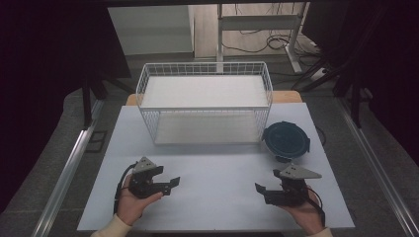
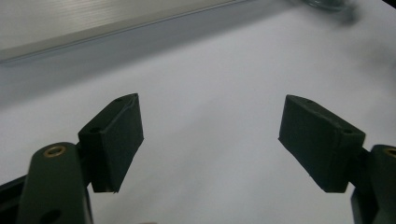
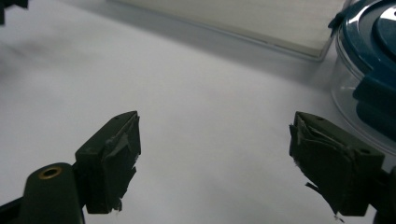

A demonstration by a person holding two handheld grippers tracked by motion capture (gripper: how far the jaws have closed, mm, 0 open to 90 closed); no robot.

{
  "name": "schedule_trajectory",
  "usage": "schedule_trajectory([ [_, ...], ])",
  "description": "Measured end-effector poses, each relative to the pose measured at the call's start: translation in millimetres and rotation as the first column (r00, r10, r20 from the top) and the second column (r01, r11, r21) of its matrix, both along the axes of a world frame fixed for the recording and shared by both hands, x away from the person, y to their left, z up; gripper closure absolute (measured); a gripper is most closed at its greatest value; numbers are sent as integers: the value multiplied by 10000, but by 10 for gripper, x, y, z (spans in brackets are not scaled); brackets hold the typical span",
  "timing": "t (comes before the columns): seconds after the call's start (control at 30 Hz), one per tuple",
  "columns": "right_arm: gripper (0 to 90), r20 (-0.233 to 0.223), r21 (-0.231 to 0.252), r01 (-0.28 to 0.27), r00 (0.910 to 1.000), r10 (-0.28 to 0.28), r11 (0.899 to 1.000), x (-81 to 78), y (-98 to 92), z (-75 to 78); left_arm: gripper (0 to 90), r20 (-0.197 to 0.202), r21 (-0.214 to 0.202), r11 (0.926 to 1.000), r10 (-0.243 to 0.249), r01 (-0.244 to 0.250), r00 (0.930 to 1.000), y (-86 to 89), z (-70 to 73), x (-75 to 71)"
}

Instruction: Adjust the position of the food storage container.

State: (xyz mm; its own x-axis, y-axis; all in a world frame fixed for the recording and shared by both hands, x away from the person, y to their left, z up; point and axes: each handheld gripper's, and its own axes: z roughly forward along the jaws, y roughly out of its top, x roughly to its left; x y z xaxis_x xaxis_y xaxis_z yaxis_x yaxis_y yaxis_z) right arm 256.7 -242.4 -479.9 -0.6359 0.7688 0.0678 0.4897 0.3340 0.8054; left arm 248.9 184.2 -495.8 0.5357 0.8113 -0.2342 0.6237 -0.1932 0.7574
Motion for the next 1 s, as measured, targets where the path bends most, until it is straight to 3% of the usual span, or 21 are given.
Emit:
schedule_trajectory([
  [0.1,168,21,-268,-5,10000,5,9996,-13,-8,-27,232,-60,-47,10000,-35,34,10000,-5,-10,2],
  [0.23,175,-64,-165,41,10000,-42,9999,-16,-15,-32,233,-30,-153,9998,-112,112,9999,-11,-6,-24],
  [0.5,193,-183,-515,-133,9998,124,9986,-10,38,-66,225,-158,48,9998,-180,181,9997,16,-63,-26],
  [1.0,248,-512,-217,-303,9983,292,9993,22,59,-60,251,-264,-81,9997,-230,228,9994,47,-81,-78],
])
